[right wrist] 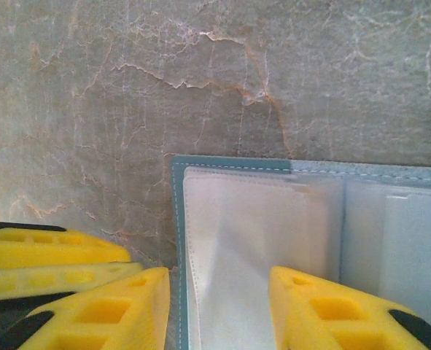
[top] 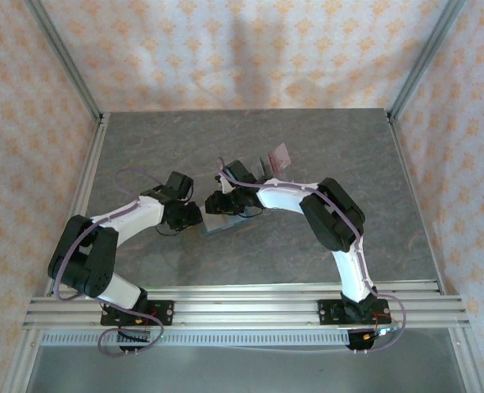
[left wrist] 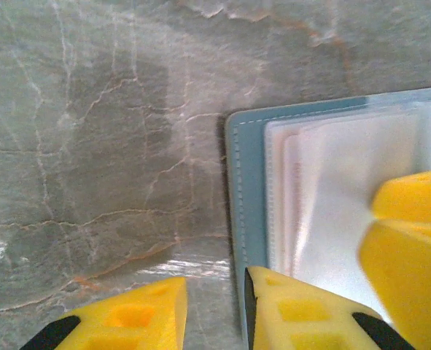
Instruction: Put the credit cards into the card holder
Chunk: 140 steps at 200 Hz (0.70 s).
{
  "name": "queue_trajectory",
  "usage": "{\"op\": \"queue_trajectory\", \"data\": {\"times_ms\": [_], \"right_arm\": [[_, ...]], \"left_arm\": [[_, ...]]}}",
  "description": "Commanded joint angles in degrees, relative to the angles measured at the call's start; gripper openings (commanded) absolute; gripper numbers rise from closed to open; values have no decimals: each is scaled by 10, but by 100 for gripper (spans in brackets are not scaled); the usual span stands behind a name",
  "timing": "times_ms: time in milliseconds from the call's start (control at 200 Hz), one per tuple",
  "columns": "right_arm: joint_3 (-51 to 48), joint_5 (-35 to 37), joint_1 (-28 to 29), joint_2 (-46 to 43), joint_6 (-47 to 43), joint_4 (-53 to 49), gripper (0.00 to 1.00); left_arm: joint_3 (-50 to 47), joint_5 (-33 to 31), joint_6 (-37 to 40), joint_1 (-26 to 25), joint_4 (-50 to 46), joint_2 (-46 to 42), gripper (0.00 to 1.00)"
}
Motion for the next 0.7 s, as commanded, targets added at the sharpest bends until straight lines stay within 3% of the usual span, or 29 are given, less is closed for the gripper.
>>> {"op": "queue_trajectory", "data": {"times_ms": [0,696], "right_arm": [[-3,-16,-2,16,18,20,41],[5,-29,-7,34,59,37,42]], "left_arm": [[-1,3,1,4,-12,-13,31],[14,37,-4,-14,55,46,33]]}}
